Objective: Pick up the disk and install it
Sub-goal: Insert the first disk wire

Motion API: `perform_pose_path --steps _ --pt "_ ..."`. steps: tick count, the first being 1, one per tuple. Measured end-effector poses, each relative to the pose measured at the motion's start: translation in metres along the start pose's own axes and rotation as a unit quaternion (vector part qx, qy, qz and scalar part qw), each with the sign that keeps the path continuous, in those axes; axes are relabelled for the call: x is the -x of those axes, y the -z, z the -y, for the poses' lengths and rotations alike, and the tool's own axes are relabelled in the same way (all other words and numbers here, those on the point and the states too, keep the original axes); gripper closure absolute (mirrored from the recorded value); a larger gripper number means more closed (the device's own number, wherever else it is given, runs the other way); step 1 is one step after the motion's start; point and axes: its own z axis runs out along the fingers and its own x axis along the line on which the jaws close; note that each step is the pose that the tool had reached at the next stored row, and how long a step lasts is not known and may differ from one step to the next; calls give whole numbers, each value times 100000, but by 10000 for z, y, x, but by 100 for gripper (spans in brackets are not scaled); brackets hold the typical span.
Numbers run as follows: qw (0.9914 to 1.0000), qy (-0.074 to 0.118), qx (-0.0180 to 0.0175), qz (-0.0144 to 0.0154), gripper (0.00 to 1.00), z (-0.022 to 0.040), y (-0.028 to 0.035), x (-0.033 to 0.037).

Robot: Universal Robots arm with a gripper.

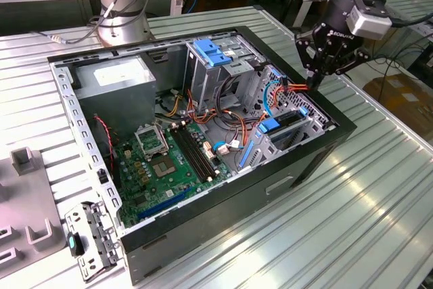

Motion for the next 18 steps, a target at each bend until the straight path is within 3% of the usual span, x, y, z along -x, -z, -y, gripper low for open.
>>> perform_pose_path --steps 8,18 --pt "99999 -341 18 7 84 -62 3 71" --pt "99942 -3391 209 63 84 -92 5 106"
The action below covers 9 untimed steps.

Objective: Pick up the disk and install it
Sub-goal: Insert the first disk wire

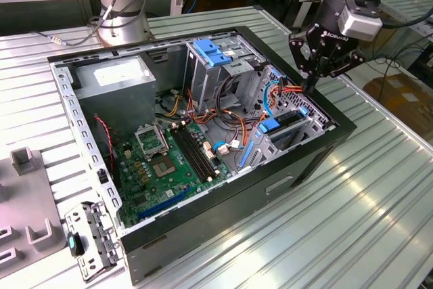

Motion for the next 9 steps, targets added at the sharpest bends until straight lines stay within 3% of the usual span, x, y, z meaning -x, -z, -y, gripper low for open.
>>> perform_pose_path --steps 5,7,9 --pt "99878 -4938 302 98 84 0 0 1" --pt "99773 -6718 412 130 84 0 0 1" --pt "99608 -8829 542 172 84 0 1 1"
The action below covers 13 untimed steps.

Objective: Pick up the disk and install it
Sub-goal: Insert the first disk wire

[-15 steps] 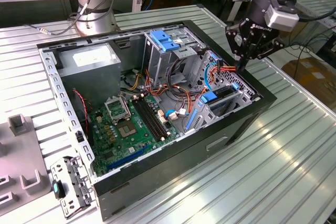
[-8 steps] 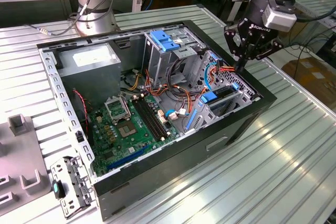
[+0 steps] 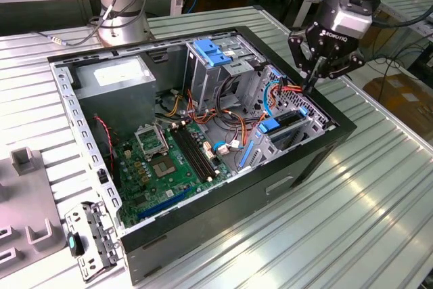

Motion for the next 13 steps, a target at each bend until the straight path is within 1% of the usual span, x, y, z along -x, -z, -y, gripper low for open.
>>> perform_pose_path --steps 2,4,5,6,8,10,11,12,13 --pt "99987 -1624 96 36 84 0 0 0" --pt "99947 -3241 193 69 84 0 -1 0" --pt "99920 -3998 241 82 84 0 0 0" --pt "99868 -5126 311 104 84 0 0 0" --pt "99781 -6608 400 135 84 0 -1 0" --pt "99668 -8122 490 169 84 0 -1 0" --pt "99580 -9139 554 188 84 0 -1 0" --pt "99513 -9836 597 201 84 0 -1 0" --pt "99341 -11438 695 232 84 0 -2 0"
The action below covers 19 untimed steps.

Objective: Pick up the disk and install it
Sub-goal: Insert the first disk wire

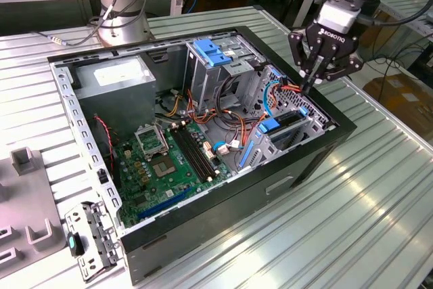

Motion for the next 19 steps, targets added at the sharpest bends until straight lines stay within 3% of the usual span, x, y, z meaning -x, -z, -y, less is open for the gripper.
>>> perform_pose_path --steps 4,8,12,13,14,16,17,19 --pt "99979 -2062 121 48 84 -6 -6 4" --pt "99950 -3146 189 77 84 -58 -13 27" --pt "99787 -6516 399 128 84 -59 -32 30" --pt "99697 -7760 473 154 84 -58 -40 30" --pt "99498 -9990 608 202 84 -58 -55 31" --pt "99291 -11862 734 240 84 -59 -77 33" --pt "99242 -12261 768 242 84 -73 -90 40" --pt "99051 -13715 858 278 84 -91 -124 49"
